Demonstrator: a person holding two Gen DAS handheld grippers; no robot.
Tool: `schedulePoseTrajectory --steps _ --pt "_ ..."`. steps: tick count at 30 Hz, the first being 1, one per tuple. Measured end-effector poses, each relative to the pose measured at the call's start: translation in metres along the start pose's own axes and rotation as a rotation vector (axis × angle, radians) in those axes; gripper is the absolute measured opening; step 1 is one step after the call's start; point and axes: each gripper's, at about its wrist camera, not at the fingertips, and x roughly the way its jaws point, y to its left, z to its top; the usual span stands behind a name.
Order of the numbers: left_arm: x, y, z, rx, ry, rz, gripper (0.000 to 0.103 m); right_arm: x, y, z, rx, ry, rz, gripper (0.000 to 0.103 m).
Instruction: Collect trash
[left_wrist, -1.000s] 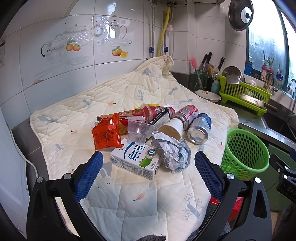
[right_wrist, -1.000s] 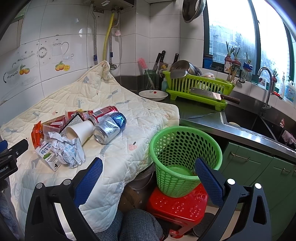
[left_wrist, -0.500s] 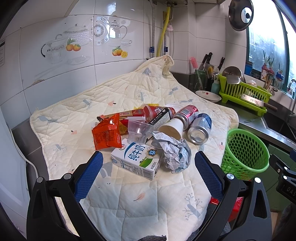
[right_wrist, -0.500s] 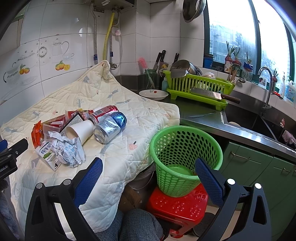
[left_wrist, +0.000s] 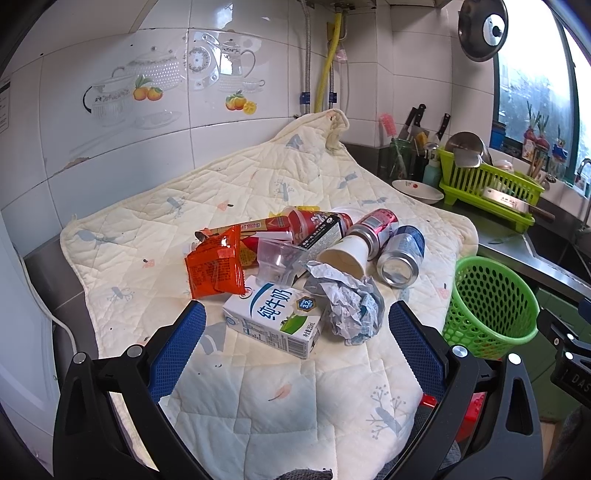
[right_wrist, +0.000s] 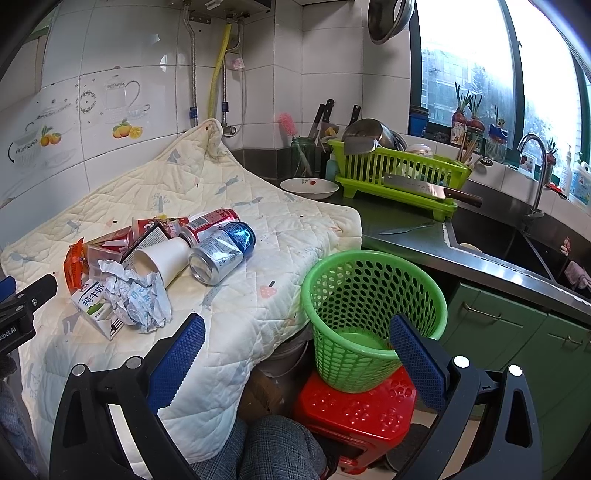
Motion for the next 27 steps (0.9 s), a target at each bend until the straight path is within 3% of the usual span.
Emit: schedulePoseTrajectory --steps 18,27 --pt "0.005 0.006 0.001 -0.007 0.004 0.020 0.098 0.008 0.008 0.001 -0.025 0.004 0.034 0.097" --pt "0.012 0.023 0.005 -0.038 0.017 0.059 0.098 0.020 0.023 0.002 -0.058 0.023 0.112 0.097"
